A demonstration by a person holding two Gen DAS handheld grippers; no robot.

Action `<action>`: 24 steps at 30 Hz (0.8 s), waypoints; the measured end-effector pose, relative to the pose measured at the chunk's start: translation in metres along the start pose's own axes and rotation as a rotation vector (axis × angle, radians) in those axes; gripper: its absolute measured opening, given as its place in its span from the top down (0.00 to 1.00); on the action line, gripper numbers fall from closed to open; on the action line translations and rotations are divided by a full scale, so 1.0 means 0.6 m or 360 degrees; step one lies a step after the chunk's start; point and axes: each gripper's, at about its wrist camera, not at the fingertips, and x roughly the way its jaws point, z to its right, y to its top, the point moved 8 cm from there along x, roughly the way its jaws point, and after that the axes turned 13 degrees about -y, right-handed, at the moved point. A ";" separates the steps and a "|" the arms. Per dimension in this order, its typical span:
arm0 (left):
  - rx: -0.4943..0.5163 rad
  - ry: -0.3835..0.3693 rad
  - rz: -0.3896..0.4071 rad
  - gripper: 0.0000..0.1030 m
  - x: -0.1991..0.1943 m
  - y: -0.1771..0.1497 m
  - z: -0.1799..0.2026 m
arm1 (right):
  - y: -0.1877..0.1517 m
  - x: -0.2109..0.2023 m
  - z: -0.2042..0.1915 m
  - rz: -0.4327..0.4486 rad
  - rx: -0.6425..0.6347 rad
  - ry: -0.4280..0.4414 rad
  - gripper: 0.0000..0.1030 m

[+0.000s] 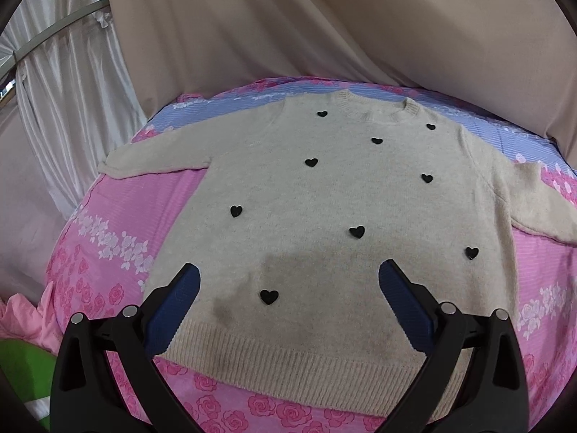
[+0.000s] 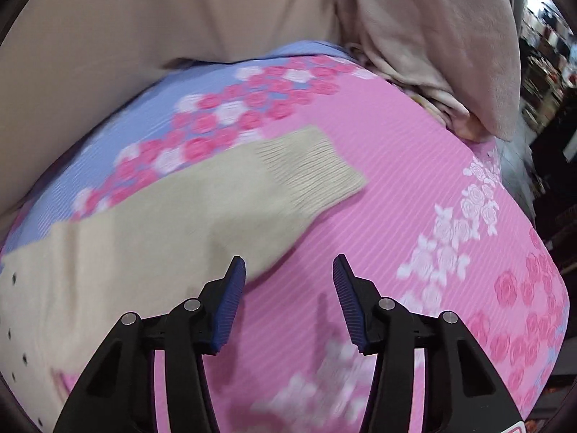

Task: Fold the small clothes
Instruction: 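Grasp the sweater sleeve cuff with the right gripper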

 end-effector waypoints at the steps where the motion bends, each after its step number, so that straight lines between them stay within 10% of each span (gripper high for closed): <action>1: -0.0001 0.0017 -0.0008 0.06 0.001 0.000 -0.002 | 0.008 0.016 0.004 -0.0021 0.0011 -0.0010 0.54; 6: 0.0008 0.0088 -0.0047 0.05 0.011 0.003 -0.009 | 0.027 0.049 -0.007 -0.0026 0.0058 0.0059 0.55; 10: 0.0021 0.0103 -0.0073 0.05 0.023 0.006 -0.006 | 0.042 0.049 -0.033 0.0003 0.0049 0.0212 0.92; 13: 0.0048 0.0089 -0.0081 0.05 0.029 0.008 0.002 | 0.060 0.021 -0.044 0.0055 0.0082 0.0300 0.93; 24: -0.0005 -0.0064 -0.0068 0.05 0.047 0.014 -0.003 | 0.086 -0.367 -0.237 0.0468 -0.0140 0.1058 0.93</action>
